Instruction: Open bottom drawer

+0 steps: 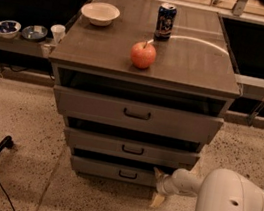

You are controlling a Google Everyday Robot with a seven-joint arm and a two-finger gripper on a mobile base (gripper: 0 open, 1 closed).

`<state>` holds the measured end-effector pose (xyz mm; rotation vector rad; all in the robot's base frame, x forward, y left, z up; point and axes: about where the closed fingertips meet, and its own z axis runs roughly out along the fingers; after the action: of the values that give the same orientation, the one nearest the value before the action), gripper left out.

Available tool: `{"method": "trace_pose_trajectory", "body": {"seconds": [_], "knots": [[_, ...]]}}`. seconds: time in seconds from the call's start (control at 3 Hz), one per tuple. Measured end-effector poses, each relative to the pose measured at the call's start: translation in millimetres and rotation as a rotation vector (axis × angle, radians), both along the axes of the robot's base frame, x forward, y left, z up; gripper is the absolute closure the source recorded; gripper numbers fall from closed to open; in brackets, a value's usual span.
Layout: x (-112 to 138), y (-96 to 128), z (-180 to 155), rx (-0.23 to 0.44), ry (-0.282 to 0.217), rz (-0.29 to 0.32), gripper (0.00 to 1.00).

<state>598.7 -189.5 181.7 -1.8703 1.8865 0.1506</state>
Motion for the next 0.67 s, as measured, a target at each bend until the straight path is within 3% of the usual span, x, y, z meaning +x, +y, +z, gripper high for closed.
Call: {"method": "trace_pose_trajectory", "body": {"seconds": [0.33,0.67], "knots": [[15.5,5.2,-12.7,-0.008,0.005,-0.014,0.19],[19.5,6.8,-15.2,-0.012,0.003,-0.019,0.24]]}}
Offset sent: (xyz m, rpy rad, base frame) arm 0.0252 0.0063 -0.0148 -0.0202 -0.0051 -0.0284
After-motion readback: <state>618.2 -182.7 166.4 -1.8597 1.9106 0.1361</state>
